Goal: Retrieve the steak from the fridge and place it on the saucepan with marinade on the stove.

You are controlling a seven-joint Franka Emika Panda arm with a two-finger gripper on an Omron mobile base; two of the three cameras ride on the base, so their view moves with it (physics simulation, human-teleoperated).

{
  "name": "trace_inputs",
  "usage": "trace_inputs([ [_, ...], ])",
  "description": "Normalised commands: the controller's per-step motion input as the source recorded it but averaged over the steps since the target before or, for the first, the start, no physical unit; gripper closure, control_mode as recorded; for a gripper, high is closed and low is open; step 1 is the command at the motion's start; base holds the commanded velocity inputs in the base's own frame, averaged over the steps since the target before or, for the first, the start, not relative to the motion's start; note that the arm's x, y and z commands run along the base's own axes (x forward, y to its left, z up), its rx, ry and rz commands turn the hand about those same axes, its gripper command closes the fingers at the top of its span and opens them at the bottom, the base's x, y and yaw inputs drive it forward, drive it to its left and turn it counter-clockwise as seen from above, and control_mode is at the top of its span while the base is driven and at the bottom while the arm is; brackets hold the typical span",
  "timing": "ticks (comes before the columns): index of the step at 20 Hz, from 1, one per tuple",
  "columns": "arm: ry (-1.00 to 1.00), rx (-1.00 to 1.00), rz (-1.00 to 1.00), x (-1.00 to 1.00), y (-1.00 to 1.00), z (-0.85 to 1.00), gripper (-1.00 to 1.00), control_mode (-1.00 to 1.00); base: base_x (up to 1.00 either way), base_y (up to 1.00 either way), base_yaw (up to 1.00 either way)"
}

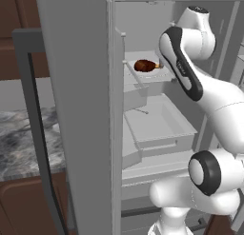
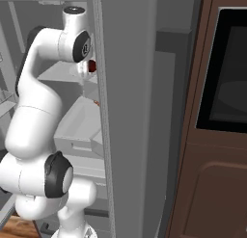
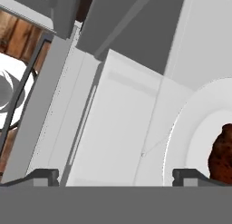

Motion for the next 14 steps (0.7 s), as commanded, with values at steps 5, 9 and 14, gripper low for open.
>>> trace_inputs([
  [5, 0.00, -0.05, 0.17, 0.06, -0.03, -0.04, -1.00, -1.00, 0.00, 0.00, 0.00],
  [9, 0.00, 0.00, 0.00, 0.15, 0.00, 0.00, -1.00, -1.00, 0.00, 0.00, 0.00],
  [14, 0.00, 0.00, 0.00, 0.34, 0.00, 0.00, -1.00, -1.00, 0.00, 0.00, 0.00],
])
